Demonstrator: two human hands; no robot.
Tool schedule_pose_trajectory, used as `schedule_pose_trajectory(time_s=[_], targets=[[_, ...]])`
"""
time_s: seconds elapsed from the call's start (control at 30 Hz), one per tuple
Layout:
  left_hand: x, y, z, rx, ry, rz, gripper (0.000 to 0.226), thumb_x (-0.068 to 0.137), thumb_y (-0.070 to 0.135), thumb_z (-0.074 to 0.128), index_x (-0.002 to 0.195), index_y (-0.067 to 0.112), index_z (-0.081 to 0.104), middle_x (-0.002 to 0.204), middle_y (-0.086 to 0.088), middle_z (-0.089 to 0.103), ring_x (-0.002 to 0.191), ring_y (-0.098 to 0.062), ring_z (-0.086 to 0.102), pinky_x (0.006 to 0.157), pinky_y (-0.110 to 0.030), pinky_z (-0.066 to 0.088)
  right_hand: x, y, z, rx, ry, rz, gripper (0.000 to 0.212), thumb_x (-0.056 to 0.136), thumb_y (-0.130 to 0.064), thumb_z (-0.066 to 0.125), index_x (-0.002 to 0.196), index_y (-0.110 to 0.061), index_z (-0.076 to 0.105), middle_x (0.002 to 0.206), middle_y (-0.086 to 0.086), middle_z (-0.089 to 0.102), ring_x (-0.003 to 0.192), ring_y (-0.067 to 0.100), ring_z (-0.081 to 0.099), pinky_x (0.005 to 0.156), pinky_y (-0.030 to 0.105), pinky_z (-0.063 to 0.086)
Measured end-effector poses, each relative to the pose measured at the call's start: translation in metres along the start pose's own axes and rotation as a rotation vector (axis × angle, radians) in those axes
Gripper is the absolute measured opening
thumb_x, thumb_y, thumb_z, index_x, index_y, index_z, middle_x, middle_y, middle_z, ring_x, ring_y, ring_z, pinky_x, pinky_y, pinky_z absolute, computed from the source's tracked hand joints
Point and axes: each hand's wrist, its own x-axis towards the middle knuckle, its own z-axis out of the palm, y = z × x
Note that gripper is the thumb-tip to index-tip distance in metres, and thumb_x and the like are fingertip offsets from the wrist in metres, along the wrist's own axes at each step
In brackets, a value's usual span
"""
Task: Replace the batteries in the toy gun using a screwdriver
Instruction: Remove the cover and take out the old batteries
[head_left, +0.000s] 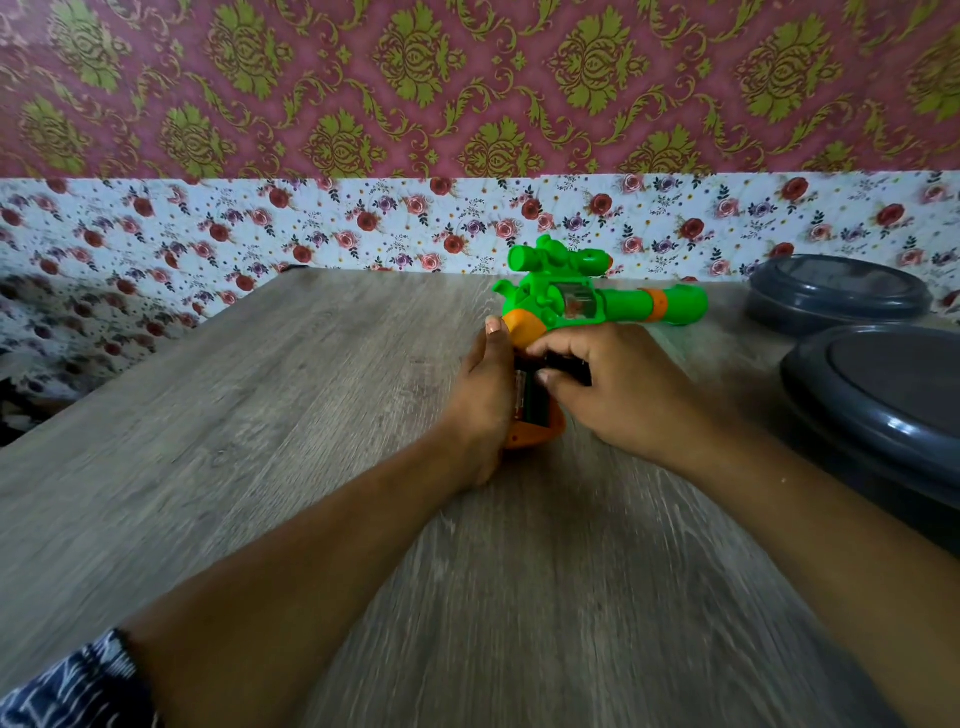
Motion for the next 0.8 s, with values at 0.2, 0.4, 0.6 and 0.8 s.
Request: schedule_pose_trajectory(time_s=[0.2,0.4,0.6,0.8], targets=[[0.001,-0.002,0.001,0.009,-0.052,0.026,0.072,0.082,0.067,0.031,0.124,0.013,0.054,0.121,-0.02,0.061,0.115,-0.036,0.058,0.1,-0.055,0.044,0.0,-0.002,0.002,-0.032,0.038,-0.039,0.021,0.084,-0.013,0.059,0.103,-0.016,0.068,0.096,0.005,0.071,0.09,0.022,0.063,0.077,0.031,0.048],[-0.001,-0.002,0.002,0.033,-0.054,0.072,0.05,0.094,0.054,0.027,0.115,0.021,0.058,0.114,-0.016,0.065,0.109,-0.033,0.062,0.098,-0.057,0.045,0.001,-0.002,0.003,0.057,0.019,0.019,0.017,0.084,-0.011,0.059,0.1,-0.014,0.065,0.097,0.007,0.07,0.092,0.023,0.063,0.082,0.038,0.049],[0.0,-0.002,0.001,0.054,-0.051,0.062,0.049,0.097,0.05,0.025,0.12,0.02,0.056,0.117,-0.014,0.064,0.11,-0.029,0.062,0.098,-0.052,0.047,-0.002,-0.003,0.006,-0.009,-0.049,0.021,0.009,0.082,-0.008,0.054,0.077,-0.014,0.058,0.073,0.008,0.059,0.076,0.027,0.057,0.068,0.039,0.046],[0.003,0.0,-0.002,-0.007,-0.057,-0.001,0.047,0.101,0.046,0.024,0.109,0.013,0.057,0.077,-0.008,0.062,0.058,-0.015,0.061,0.051,-0.024,0.049,0.002,-0.004,-0.004,0.088,0.038,0.037,0.013,0.089,-0.015,0.053,0.089,-0.013,0.066,0.083,0.003,0.061,0.078,0.015,0.055,0.064,0.024,0.037]])
